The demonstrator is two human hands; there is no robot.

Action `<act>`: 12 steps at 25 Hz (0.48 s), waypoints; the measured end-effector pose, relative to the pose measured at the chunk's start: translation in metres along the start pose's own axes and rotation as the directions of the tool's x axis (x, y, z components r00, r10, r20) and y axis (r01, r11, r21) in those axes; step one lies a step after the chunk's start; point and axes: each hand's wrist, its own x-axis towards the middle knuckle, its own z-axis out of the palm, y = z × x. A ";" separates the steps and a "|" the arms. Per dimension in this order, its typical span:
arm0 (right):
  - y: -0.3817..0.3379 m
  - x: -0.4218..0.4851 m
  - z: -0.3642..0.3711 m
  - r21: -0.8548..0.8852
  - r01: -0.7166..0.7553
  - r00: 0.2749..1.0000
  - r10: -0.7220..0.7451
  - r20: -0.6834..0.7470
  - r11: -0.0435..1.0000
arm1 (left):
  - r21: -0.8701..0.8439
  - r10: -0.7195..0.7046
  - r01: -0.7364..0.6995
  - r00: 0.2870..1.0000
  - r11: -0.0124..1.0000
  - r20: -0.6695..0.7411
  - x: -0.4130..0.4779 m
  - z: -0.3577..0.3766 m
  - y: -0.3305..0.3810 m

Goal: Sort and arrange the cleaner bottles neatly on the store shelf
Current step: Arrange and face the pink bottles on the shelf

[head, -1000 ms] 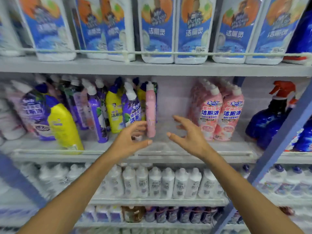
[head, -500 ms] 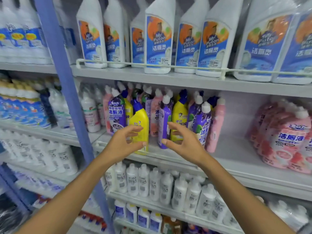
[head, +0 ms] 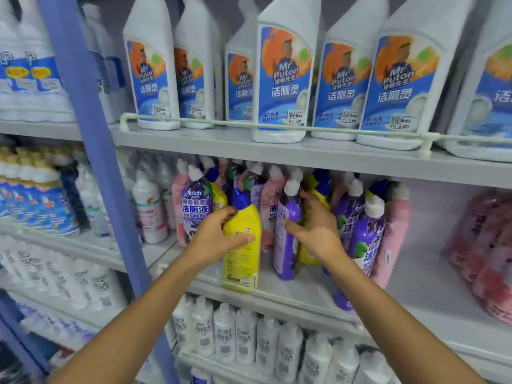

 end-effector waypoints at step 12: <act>-0.017 -0.030 -0.015 -0.140 -0.017 0.993 0.001 -0.118 0.990 | -0.040 0.097 -0.097 0.995 0.994 0.000 0.044 0.042 0.000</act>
